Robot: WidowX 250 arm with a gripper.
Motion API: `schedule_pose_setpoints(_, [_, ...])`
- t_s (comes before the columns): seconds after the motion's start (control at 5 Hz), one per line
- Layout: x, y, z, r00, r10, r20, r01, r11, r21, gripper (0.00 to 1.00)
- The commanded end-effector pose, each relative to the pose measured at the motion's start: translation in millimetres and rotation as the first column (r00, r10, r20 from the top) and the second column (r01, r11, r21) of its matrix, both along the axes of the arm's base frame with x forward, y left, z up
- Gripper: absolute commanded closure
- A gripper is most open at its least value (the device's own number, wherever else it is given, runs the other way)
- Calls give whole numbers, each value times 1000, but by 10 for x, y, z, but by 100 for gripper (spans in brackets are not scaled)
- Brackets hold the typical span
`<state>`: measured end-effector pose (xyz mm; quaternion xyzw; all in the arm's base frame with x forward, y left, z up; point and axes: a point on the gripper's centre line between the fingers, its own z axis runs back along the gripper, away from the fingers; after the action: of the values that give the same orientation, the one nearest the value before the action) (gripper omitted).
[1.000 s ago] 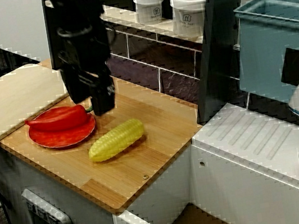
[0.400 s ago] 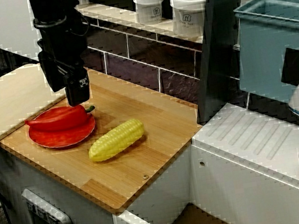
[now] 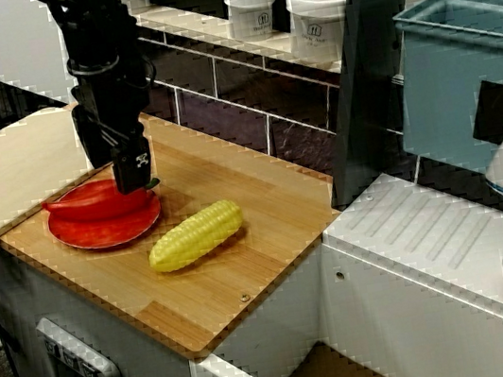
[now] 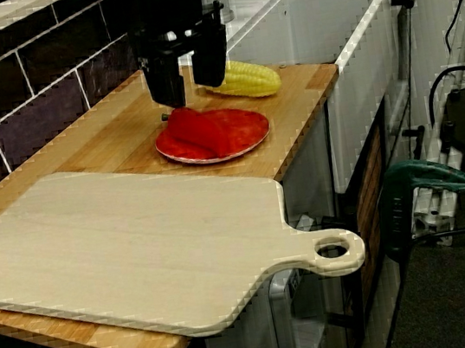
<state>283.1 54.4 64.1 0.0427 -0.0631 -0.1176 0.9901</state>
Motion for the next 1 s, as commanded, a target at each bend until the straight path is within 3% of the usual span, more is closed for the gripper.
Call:
schedule_pose_setpoints(0.0, [-188,16,-144,997,-73,32,74,997,-12,0])
schedule_pose_setpoints(0.4, [-187,58,-214,997,-79,23,79,997,-6,0])
schedule_pose_setpoints(0.6, [-171,88,-235,998,-55,29,55,998,-4,100])
schedule_pose_setpoints(0.8, [-160,101,-257,998,-52,24,52,999,3,100])
